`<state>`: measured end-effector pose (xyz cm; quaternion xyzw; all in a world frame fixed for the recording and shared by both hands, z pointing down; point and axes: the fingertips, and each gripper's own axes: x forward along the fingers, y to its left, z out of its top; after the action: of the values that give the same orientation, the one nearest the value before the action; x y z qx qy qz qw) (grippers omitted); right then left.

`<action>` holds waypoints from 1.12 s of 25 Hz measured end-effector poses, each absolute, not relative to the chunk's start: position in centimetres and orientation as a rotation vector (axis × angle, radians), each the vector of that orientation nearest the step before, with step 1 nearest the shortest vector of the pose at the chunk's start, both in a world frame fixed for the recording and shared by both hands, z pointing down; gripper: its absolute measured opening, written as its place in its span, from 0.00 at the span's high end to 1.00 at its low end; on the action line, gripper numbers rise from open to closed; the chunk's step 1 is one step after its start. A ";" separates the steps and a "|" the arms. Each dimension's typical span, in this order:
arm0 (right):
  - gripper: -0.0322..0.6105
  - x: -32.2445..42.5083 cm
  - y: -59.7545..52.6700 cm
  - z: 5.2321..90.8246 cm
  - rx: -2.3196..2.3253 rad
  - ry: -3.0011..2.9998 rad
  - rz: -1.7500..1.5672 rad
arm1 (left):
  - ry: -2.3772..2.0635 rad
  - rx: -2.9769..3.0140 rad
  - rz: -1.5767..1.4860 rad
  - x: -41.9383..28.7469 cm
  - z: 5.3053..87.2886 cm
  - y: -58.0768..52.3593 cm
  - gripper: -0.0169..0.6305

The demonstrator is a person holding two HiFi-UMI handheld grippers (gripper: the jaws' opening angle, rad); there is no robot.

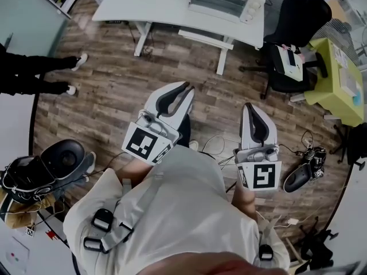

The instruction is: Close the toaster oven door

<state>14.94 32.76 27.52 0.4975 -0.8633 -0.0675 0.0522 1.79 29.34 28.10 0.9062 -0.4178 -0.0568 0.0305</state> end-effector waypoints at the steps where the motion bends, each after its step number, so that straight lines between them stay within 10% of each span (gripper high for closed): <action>1: 0.94 14.9 32.2 27.6 1.514 -2.622 -0.205 | -1.285 2.794 -0.179 1.8 28.1 28.7 0.90; 28: 0.94 12.6 8.2 27.4 1.498 -2.596 -0.226 | -1.230 2.802 -0.166 0.7 28.8 4.3 0.90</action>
<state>12.62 8.22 27.35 0.4973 -0.8617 -0.0749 0.0676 0.72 4.29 28.75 0.9137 -0.4010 -0.0541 0.0384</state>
